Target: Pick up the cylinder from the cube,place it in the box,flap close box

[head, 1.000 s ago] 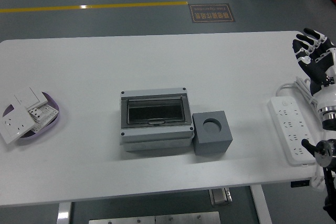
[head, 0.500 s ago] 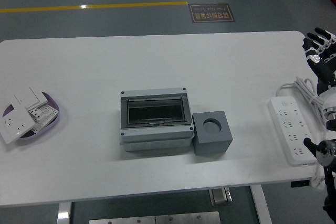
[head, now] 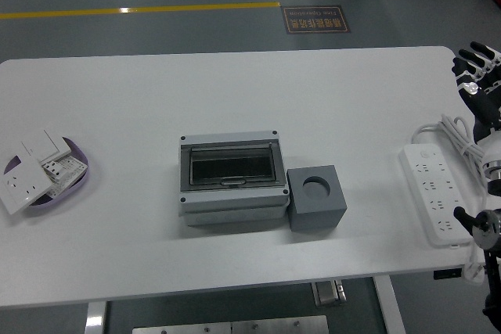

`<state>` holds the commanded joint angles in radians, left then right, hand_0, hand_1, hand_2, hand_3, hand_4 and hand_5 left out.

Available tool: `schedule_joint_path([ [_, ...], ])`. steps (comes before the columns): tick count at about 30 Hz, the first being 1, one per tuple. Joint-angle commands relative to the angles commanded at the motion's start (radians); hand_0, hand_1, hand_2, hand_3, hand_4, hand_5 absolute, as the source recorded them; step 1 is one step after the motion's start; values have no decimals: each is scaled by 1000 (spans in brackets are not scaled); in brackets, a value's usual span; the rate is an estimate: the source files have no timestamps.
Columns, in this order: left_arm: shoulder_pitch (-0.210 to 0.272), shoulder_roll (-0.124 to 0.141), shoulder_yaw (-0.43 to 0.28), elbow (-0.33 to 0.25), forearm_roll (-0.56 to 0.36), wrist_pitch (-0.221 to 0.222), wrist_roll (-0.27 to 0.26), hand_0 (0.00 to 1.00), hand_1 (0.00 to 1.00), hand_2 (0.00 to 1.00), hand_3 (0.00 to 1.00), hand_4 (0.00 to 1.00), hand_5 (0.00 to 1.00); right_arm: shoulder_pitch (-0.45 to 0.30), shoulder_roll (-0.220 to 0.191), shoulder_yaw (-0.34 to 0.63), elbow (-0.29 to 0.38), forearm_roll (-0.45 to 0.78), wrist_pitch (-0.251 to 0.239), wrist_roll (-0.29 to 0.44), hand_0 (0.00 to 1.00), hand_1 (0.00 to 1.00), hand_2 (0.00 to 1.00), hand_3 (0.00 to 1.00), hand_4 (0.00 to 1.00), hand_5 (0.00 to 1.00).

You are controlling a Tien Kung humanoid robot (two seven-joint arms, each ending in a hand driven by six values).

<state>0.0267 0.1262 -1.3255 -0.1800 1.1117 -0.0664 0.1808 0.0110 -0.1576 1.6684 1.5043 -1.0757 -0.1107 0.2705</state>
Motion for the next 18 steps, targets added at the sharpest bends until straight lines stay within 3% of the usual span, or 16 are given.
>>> schedule_joint_path([
  [18,-8,-4,3,0,1,0,-3,635,661,579,656,715,308,7,-1,-17,3,4,5,1,687,634,629,647,656,98],
])
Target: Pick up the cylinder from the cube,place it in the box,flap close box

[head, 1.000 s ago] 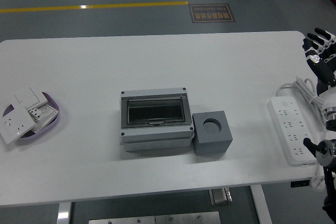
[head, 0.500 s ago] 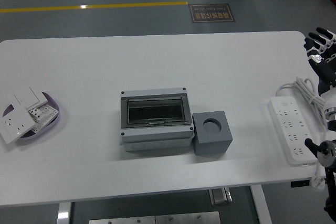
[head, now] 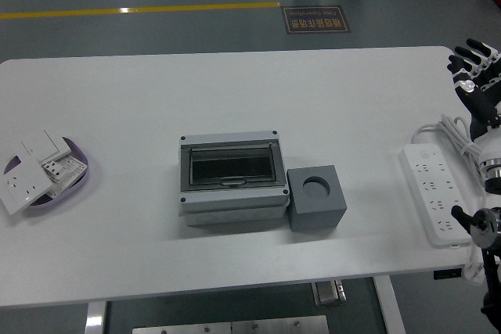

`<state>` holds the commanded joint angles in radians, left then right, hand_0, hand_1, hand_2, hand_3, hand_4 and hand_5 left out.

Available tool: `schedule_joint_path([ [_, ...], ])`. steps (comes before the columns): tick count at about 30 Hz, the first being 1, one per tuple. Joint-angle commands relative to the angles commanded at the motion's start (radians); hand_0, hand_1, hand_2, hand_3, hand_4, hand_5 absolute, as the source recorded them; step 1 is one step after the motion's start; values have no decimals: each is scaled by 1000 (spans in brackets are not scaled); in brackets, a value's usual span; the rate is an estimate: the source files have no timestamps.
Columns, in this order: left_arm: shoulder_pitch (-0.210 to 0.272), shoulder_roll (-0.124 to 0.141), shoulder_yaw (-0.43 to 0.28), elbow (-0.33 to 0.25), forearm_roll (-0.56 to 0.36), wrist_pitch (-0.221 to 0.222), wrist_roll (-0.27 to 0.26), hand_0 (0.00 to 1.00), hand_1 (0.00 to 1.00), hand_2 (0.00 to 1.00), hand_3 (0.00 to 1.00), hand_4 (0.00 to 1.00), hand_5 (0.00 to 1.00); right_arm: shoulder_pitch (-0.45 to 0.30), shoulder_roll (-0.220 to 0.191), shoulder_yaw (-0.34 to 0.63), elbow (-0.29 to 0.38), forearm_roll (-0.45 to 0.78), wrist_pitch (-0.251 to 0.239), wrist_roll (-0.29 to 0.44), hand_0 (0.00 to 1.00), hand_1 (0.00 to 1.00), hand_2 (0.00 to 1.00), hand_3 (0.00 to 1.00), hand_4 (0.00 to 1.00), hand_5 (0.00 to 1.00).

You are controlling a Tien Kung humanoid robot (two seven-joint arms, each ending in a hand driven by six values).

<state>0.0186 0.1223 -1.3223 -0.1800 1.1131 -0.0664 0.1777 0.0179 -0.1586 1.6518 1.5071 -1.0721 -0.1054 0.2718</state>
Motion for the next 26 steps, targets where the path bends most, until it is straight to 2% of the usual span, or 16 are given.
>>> schedule_joint_path([
  [6,3,9,-32,0,14,8,16,635,661,579,656,715,307,-13,22,-3,-6,7,2,7,685,633,630,647,656,98],
  [10,-2,14,-28,0,3,10,9,635,661,578,657,716,309,0,35,-7,-16,-3,0,6,685,633,631,650,656,99],
  [15,-8,8,-16,0,4,6,3,635,661,578,660,715,307,18,26,-26,-20,-14,-3,0,685,633,631,650,658,91],
  [26,1,8,-15,0,4,8,9,635,660,578,660,716,308,6,12,-15,0,-21,-9,-6,689,633,631,650,660,92],
])
